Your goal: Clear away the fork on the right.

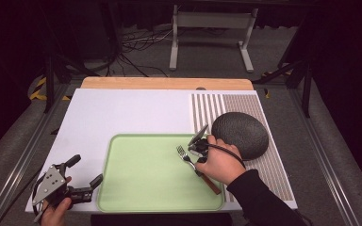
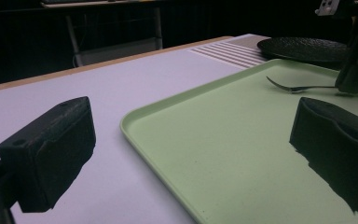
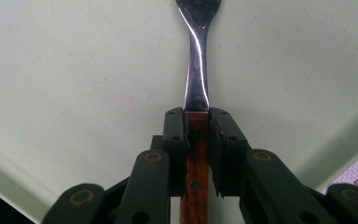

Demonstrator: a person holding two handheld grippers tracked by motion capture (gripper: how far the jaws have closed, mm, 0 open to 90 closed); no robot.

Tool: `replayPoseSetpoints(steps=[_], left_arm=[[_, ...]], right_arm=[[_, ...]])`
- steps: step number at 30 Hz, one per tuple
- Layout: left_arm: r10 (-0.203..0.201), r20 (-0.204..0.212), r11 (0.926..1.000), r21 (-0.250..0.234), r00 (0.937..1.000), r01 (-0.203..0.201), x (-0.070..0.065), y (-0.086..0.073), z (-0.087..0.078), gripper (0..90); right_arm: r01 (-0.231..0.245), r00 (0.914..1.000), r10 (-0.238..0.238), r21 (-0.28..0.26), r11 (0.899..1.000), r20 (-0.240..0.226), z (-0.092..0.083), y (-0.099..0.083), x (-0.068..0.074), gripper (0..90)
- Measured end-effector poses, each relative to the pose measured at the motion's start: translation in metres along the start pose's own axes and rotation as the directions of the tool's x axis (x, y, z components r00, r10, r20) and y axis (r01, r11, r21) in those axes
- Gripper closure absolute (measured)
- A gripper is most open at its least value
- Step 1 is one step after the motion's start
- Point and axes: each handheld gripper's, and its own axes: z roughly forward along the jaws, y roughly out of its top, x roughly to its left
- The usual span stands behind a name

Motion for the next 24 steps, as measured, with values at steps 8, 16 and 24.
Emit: replayPoseSetpoints(steps=[8, 16, 24], left_arm=[[0.0, 0.0, 1.0, -0.001, 1.0, 0.0, -0.0002, -0.0002, 0.0004, 0.8], [0.0, 0.0, 1.0, 0.0, 1.0, 0.0, -0.0002, -0.0003, 0.0005, 0.8], [0.0, 0.0, 1.0, 0.002, 1.0, 0.0, -0.0004, -0.0003, 0.0005, 0.9]], right_arm=[[0.0, 0.9998, 0.0, 0.004, 1.0, -0.02, 0.0016, -0.0004, -0.0009, 77.2], [0.046, 0.9981, -0.048, -0.064, 0.997, -0.038, -0.0014, -0.0001, 0.0005, 55.1], [0.201, 0.9772, -0.211, -0.242, 0.949, -0.018, -0.0037, 0.0046, 0.0009, 24.8]])
